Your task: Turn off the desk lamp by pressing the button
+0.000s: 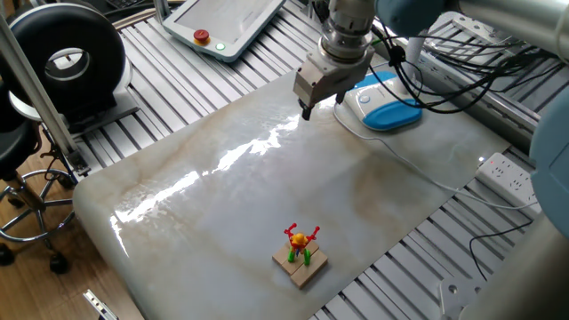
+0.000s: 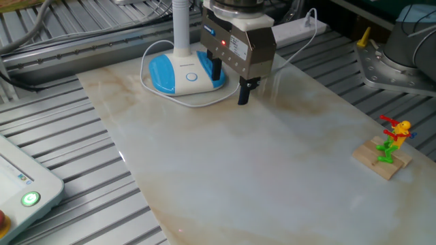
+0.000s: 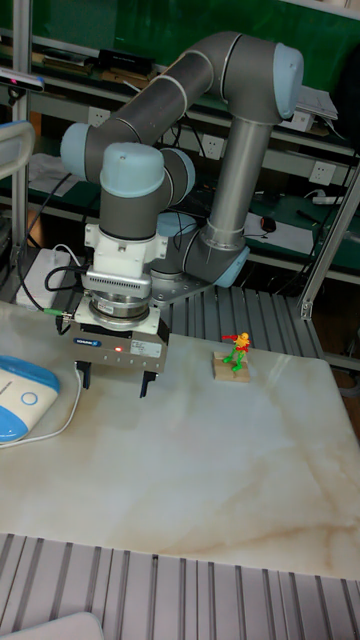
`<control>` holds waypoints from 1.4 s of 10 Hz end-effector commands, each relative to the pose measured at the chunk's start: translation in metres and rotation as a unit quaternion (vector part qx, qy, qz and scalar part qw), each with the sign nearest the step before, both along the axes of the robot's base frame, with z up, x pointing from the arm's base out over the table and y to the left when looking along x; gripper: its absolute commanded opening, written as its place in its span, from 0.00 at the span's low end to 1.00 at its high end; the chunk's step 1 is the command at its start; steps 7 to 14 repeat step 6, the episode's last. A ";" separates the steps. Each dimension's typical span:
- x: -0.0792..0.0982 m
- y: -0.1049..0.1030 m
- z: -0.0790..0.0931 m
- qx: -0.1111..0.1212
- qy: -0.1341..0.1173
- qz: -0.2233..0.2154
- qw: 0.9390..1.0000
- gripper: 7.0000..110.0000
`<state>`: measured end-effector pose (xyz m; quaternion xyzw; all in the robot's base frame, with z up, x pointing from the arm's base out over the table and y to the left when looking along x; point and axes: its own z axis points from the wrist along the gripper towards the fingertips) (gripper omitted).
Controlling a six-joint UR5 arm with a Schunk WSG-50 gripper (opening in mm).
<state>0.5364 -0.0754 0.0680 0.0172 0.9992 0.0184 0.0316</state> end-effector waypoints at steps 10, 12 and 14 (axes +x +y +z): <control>0.013 -0.010 0.001 -0.026 -0.023 0.043 0.998 0.79; 0.013 -0.010 0.001 -0.026 -0.023 0.043 0.998 0.79; 0.013 -0.010 0.001 -0.026 -0.023 0.043 0.998 0.79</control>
